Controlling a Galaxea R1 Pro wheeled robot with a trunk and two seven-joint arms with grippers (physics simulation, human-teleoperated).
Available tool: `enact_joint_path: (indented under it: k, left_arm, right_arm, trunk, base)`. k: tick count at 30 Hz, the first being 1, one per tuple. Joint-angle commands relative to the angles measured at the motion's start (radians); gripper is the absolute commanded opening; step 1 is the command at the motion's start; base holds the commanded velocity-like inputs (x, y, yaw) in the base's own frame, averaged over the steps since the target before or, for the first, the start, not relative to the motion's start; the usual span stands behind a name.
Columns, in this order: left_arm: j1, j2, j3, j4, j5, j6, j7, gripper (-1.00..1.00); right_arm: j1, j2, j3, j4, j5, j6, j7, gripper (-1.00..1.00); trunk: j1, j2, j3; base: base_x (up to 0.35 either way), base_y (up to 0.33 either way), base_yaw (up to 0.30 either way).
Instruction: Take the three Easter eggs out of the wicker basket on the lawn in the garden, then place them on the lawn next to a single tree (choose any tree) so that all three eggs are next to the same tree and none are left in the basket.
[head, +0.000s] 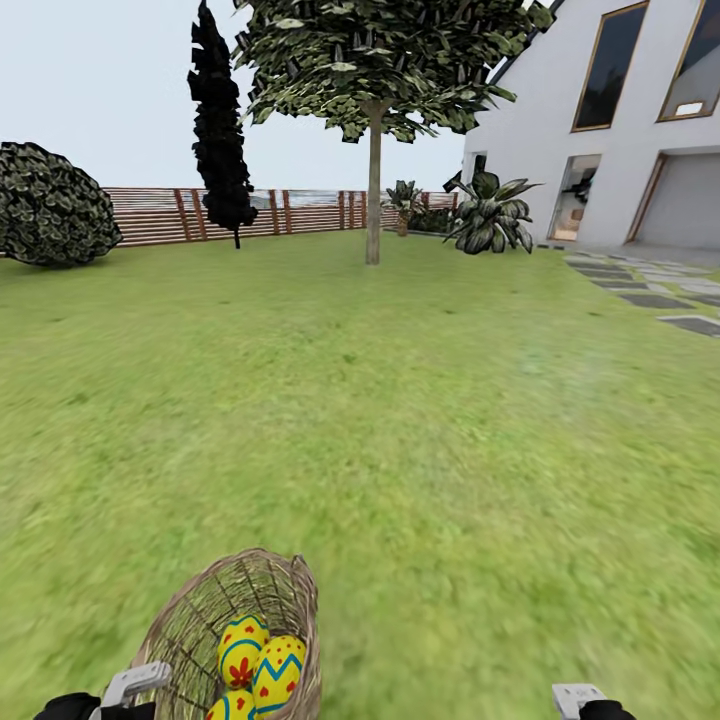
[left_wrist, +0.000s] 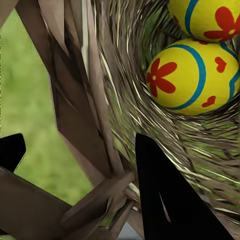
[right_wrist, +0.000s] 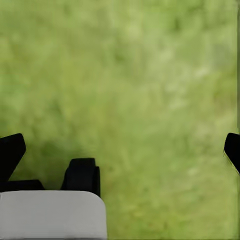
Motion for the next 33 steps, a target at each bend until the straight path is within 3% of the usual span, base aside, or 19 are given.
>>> enact_joint_path:
  k: [1,33]
  left_arm:
    - [-0.001,0.000,0.002,-0.001,0.009,0.006,-0.005,-1.00]
    - [-0.001,-0.009,0.002,0.003,0.008,0.006,-0.005,-1.00]
  right_arm:
    - [0.000,-0.001,0.003,-0.001,-0.006,0.004,-0.001,1.00]
    - [0.000,0.001,0.017,0.000,-0.006,0.003,-0.003,1.00]
  trunk:
    - [-0.003,0.007,0.002]
    - [-0.126,0.231,0.103]
  base:
    - [0.338,0.000,0.000]
    - [0.338,0.000,0.000]
